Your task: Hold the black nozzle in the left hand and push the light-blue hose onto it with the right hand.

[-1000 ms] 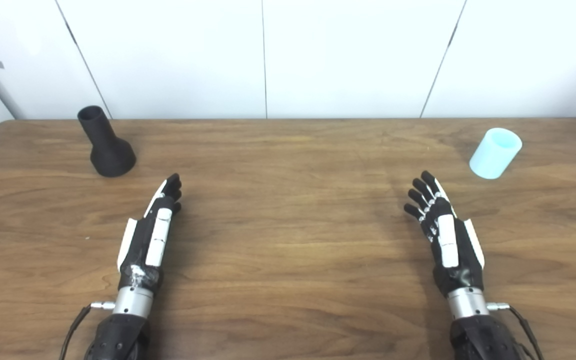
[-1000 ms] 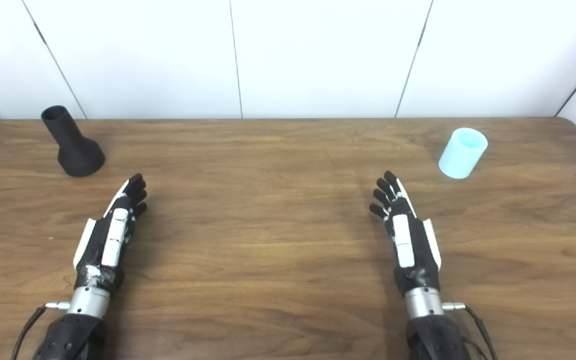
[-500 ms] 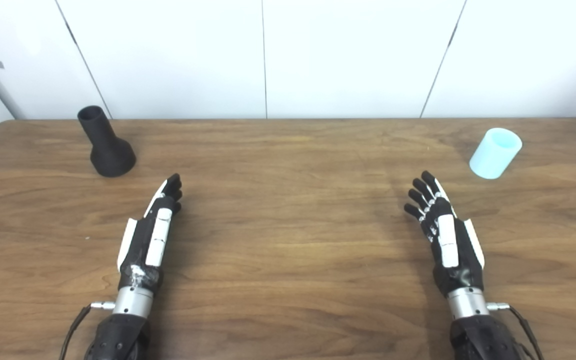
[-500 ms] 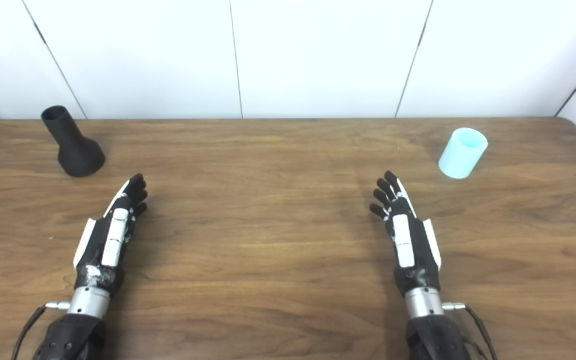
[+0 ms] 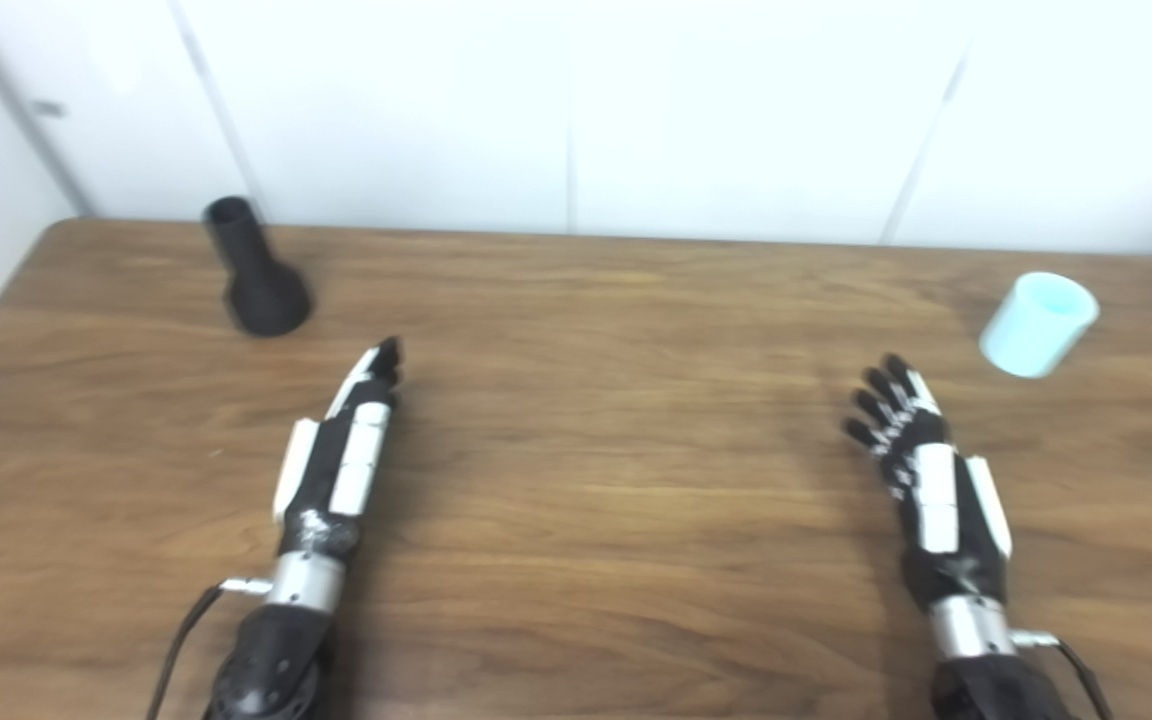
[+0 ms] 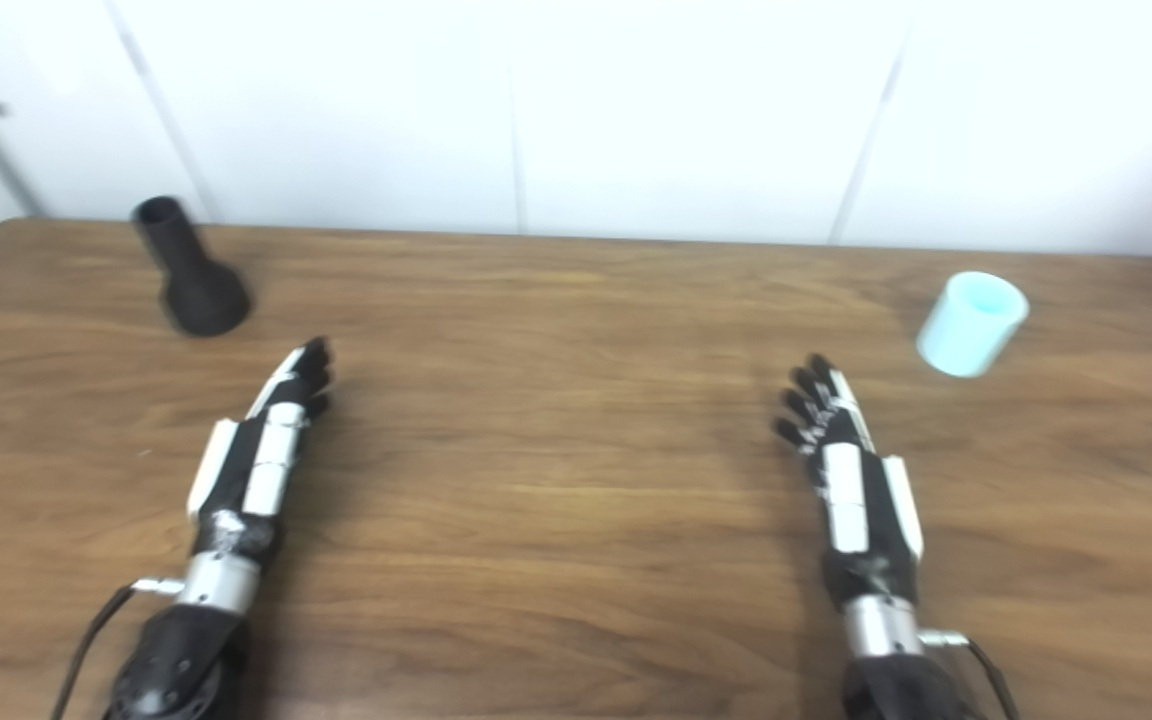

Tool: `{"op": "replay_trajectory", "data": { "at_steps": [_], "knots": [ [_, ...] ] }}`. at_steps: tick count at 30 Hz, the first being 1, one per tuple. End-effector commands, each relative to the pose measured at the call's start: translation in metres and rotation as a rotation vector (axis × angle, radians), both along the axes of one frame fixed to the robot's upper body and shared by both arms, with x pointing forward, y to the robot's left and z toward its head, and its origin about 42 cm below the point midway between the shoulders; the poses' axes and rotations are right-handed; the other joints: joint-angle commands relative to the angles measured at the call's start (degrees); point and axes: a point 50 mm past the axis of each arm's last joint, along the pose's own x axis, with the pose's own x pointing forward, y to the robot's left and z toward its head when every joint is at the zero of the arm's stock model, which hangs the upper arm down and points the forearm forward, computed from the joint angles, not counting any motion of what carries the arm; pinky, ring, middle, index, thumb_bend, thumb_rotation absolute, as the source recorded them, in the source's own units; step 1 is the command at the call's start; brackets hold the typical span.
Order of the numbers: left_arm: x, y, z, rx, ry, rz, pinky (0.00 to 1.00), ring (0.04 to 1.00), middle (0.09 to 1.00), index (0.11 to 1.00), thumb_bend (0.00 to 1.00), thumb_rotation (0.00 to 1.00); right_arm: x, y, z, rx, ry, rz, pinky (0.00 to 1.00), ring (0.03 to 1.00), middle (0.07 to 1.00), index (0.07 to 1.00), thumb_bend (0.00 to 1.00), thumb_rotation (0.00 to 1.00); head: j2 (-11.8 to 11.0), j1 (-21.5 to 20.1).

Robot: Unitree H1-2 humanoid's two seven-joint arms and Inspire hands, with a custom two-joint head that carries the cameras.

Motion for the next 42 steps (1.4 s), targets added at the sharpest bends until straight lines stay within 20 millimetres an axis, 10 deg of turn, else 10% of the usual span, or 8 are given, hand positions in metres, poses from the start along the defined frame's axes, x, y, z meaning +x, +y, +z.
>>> {"op": "replay_trajectory", "data": {
  "at_steps": [1,21,34,42],
  "knots": [
    [-0.008,-0.007,-0.025,0.013,0.100,-0.003,0.95,0.959,0.964,0.948,0.38,0.93,-0.016,-0.015,-0.032,-0.012,0.091,-0.010,0.90,0.937,0.953,0.966,0.61,1.00,-1.24,1.57],
    [-0.007,-0.015,-0.039,0.087,0.115,0.018,0.96,0.961,0.954,0.947,0.40,0.90,-0.009,-0.020,-0.042,0.013,0.107,-0.020,0.86,0.912,0.921,0.928,0.68,1.00,-5.95,3.95],
    [0.021,0.025,0.006,0.134,-0.124,0.230,0.98,0.962,0.943,0.920,0.64,0.17,0.003,-0.016,-0.050,0.000,0.075,0.006,0.84,0.923,0.936,0.951,0.65,1.00,-6.95,2.47],
    [0.042,0.057,0.065,0.223,-0.313,0.354,0.85,0.885,0.882,0.878,0.71,0.12,0.003,-0.018,-0.051,-0.014,0.073,0.014,0.86,0.925,0.938,0.955,0.63,1.00,-6.65,2.52]
  ]
}}
